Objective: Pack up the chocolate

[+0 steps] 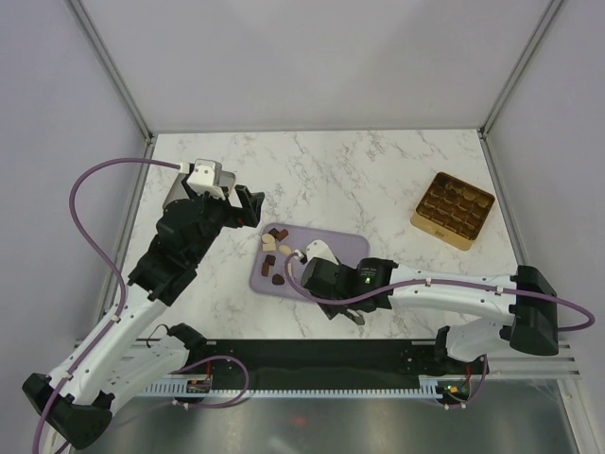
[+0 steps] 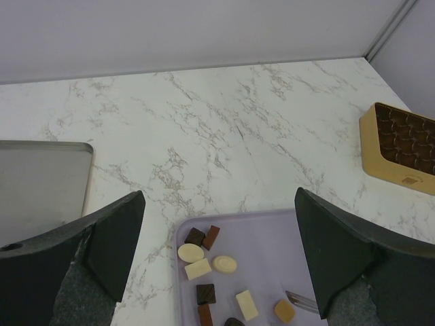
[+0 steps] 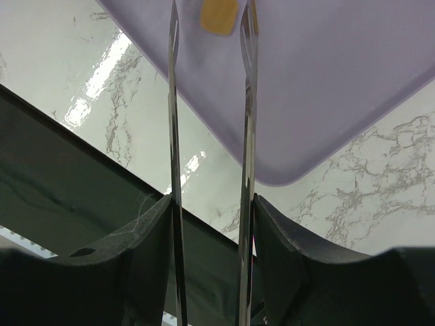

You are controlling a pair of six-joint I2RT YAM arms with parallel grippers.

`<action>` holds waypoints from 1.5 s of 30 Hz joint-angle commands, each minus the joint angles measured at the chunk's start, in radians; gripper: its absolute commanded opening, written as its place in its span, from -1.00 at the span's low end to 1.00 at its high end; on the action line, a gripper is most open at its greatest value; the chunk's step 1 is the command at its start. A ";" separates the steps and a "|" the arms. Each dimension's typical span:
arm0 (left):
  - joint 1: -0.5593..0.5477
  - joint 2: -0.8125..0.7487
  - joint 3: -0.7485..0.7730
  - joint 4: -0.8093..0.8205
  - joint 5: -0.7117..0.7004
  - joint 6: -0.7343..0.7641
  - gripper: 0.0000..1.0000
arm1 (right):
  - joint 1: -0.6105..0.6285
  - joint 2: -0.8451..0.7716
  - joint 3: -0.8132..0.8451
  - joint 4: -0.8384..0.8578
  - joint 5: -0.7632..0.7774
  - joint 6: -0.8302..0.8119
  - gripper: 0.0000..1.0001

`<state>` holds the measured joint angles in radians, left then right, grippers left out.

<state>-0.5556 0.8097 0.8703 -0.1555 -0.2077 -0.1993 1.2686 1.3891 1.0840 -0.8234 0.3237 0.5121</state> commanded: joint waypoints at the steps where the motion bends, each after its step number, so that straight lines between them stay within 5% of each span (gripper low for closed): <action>1: 0.003 -0.004 0.016 0.020 -0.021 -0.012 0.99 | 0.009 0.014 0.001 0.026 0.028 0.022 0.10; 32: 0.003 -0.020 0.016 0.020 -0.039 -0.008 0.99 | -0.028 0.031 0.086 -0.083 0.072 0.025 -0.19; 39: 0.003 -0.021 0.016 0.020 -0.038 -0.009 0.99 | -0.187 -0.013 0.135 -0.106 0.081 -0.044 -0.21; 45: 0.003 -0.020 0.015 0.020 -0.027 -0.014 0.99 | -0.495 -0.036 0.263 -0.129 0.110 -0.168 -0.22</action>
<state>-0.5556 0.7994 0.8703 -0.1555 -0.2119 -0.1989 0.8768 1.3979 1.2552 -0.9375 0.3801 0.4320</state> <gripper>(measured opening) 0.993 0.392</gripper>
